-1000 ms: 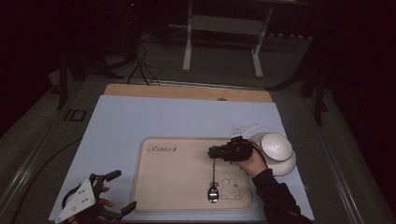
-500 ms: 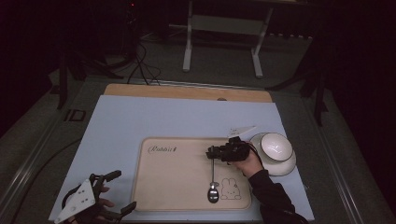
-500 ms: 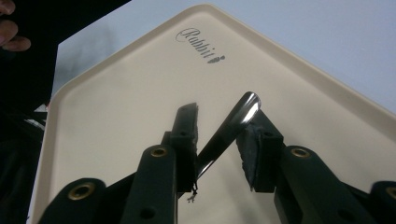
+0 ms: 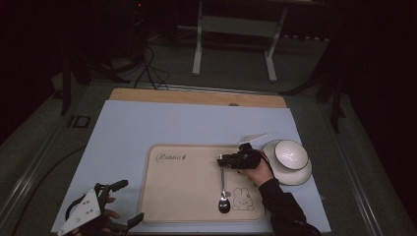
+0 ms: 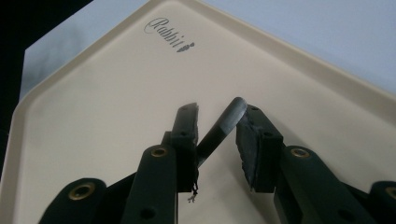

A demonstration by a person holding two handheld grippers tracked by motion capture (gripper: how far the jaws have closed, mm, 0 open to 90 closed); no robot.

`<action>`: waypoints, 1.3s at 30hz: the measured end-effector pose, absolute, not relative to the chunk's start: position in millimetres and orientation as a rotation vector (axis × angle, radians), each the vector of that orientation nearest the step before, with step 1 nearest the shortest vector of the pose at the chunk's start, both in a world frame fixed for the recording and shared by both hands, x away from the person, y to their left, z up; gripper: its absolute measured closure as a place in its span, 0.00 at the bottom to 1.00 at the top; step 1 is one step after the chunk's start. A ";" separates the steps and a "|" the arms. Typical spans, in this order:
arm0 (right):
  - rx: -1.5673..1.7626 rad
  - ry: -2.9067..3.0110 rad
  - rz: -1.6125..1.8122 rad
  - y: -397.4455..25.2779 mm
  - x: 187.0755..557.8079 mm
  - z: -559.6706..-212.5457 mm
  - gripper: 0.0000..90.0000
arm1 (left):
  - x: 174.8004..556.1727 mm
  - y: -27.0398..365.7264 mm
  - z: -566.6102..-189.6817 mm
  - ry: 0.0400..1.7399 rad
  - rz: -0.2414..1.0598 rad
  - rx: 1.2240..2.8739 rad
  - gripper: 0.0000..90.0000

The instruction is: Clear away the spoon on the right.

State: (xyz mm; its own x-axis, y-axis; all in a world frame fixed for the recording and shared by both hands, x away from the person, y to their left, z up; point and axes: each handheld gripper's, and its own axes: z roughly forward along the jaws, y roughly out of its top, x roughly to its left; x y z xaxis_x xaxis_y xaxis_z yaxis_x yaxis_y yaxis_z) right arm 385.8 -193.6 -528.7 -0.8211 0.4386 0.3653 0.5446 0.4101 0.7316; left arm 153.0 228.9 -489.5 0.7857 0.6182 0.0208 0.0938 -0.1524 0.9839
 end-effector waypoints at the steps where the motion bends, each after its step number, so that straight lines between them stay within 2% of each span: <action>1: -0.903 -2.537 -1.380 -193.4 386.2 -530.2 0.76 | 152.9 228.8 -489.5 0.566 0.504 1.685 0.00; 13: -1.004 -2.558 -1.309 -190.3 388.4 -541.1 0.76 | 152.6 229.3 -489.4 0.566 0.503 1.686 0.00; 29: -1.060 -2.574 -1.346 -193.9 385.5 -528.6 0.67 | 152.5 228.6 -489.2 0.562 0.506 1.685 0.00; 34: -1.039 -2.592 -1.369 -190.7 379.2 -520.3 0.58 | 152.2 227.9 -489.1 0.561 0.507 1.685 0.00; 39: -1.055 -2.606 -1.403 -188.5 372.2 -510.6 0.39 | 152.3 227.5 -489.1 0.559 0.507 1.686 0.00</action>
